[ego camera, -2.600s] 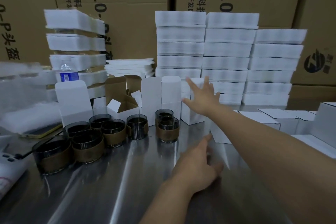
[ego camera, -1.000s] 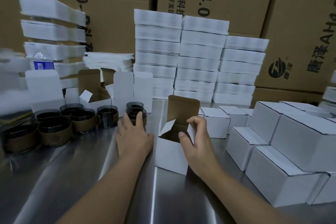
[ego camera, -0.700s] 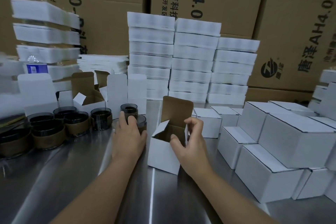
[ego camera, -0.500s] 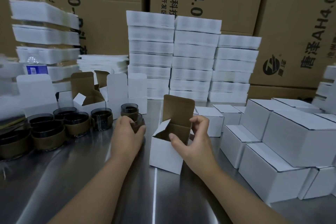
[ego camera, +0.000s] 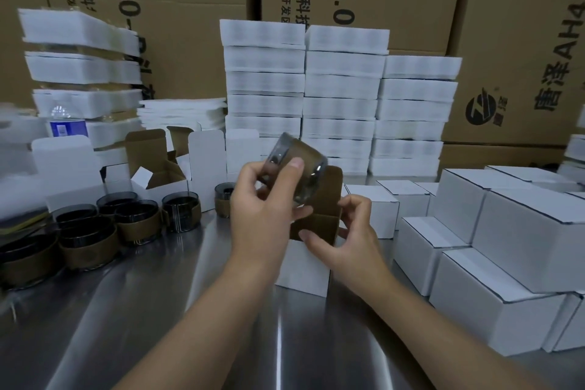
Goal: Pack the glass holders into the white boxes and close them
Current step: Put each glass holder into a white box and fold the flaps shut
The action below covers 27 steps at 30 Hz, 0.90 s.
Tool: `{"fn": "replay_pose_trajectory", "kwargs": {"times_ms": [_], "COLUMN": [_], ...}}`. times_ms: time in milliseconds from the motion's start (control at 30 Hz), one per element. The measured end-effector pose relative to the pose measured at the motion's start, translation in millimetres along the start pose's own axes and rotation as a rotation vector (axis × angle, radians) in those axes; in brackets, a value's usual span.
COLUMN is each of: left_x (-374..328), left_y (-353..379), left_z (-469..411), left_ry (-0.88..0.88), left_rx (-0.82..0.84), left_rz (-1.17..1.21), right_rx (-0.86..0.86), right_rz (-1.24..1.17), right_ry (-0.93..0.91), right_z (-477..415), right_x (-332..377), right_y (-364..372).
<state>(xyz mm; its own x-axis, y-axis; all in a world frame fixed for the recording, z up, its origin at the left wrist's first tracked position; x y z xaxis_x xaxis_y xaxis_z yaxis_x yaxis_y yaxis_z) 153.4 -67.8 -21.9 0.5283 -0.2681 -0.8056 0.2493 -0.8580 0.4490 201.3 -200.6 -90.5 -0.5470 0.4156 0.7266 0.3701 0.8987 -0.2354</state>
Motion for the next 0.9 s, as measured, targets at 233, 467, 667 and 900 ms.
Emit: {"fn": "replay_pose_trajectory", "kwargs": {"times_ms": [233, 467, 667, 900], "left_x": [10, 14, 20, 25], "left_y": [8, 3, -4, -11], "left_z": [16, 8, 1, -6], "left_ry": [-0.022, 0.006, 0.217, 0.329], "left_rx": [0.06, 0.057, 0.103, 0.177], "left_rz": [-0.204, -0.194, -0.431, -0.681], "right_rx": [-0.028, -0.017, -0.031, 0.016], "right_rz": [-0.008, -0.061, -0.06, -0.036], "right_ry": [0.024, 0.021, 0.022, -0.02], "right_z": [1, 0, -1, 1], "right_x": [3, 3, -1, 1], "right_y": [-1, -2, 0, -1]}}
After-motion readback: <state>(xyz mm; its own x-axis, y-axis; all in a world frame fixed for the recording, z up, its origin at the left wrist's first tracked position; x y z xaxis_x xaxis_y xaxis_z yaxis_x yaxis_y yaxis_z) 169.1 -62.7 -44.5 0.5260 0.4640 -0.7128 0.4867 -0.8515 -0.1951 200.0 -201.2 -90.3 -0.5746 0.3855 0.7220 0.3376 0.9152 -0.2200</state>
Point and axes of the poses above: each hand's wrist, its own z-axis away from the middle knuckle, its own y-axis out of the palm, x = y × z, the point moved 1 cm from there along -z, towards the middle knuckle, and after that the axes turned 10 degrees about -x, right-handed, at the moved point
